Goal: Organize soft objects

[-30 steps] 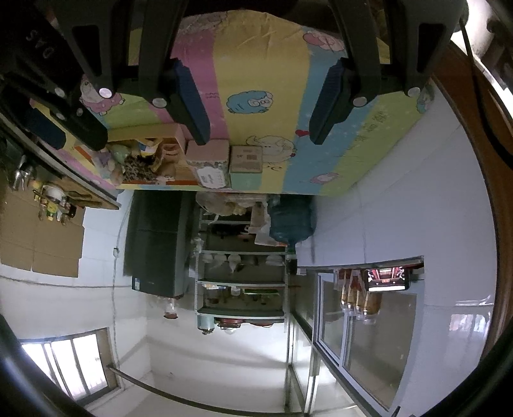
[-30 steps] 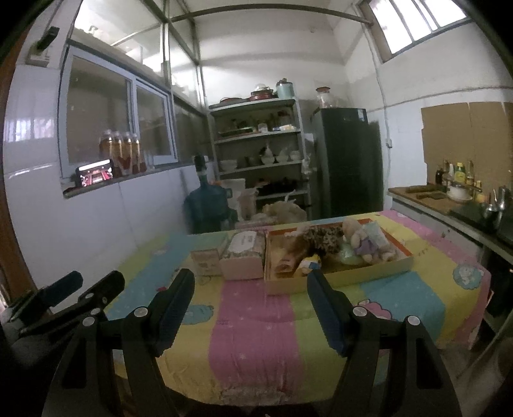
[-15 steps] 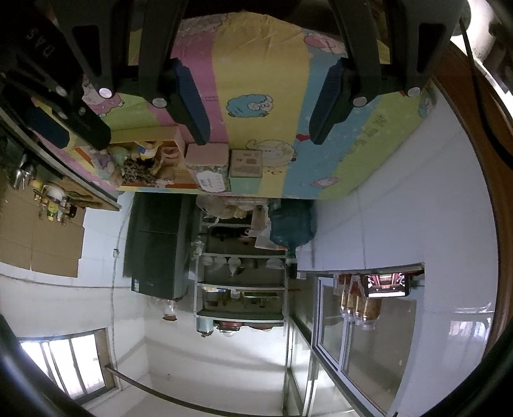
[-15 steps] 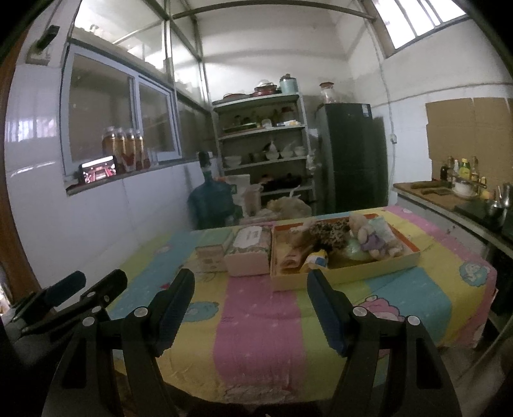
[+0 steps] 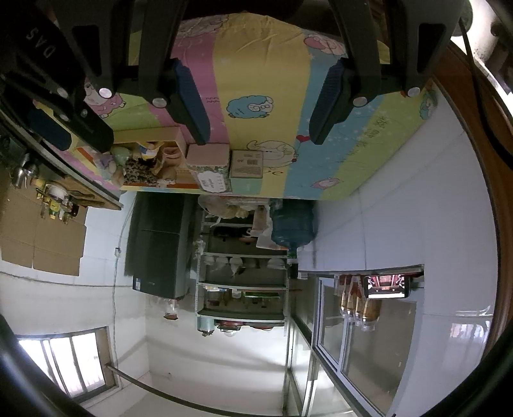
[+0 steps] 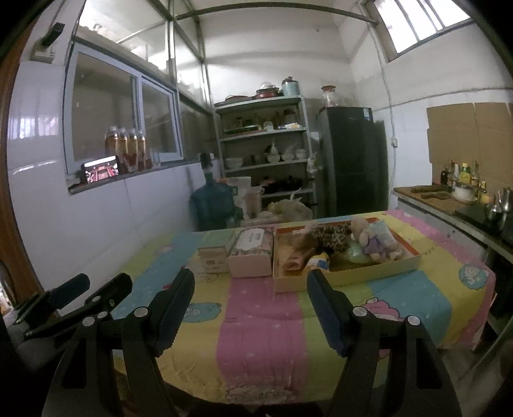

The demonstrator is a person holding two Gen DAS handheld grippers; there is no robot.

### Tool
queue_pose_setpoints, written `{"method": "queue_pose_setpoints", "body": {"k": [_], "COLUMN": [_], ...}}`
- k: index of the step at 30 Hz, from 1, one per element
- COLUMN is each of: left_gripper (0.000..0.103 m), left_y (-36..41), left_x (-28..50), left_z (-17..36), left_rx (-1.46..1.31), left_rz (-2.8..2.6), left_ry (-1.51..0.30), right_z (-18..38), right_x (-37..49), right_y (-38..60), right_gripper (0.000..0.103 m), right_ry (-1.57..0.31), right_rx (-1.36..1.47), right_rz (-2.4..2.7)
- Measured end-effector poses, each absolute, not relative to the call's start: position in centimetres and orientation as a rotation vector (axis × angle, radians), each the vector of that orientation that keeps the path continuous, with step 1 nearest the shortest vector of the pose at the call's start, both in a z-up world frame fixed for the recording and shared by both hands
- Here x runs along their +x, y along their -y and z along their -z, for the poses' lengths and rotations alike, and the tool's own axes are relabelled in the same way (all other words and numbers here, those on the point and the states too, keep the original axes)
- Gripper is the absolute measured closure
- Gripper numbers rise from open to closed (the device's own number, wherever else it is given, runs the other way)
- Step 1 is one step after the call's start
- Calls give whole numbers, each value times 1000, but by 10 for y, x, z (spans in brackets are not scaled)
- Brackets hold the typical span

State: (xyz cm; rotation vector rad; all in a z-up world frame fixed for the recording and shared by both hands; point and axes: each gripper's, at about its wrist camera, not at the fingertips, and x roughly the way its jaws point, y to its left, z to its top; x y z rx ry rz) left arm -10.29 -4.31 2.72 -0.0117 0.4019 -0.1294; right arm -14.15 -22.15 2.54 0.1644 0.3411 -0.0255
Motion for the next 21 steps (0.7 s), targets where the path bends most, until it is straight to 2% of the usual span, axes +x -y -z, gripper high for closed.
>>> {"method": "queue_pose_setpoints", "body": {"k": [21], "left_gripper": [39], "left_y": [41], "left_x": [-105], "left_z": [-27], "left_rx": [-14], "left_rz": [132], "left_ry": [-402], "right_z": [-28], "right_x": [-142], "right_y": [220], "right_gripper": [28], "right_ry": [-341], "right_rx": [159], "right_rz": [22]}}
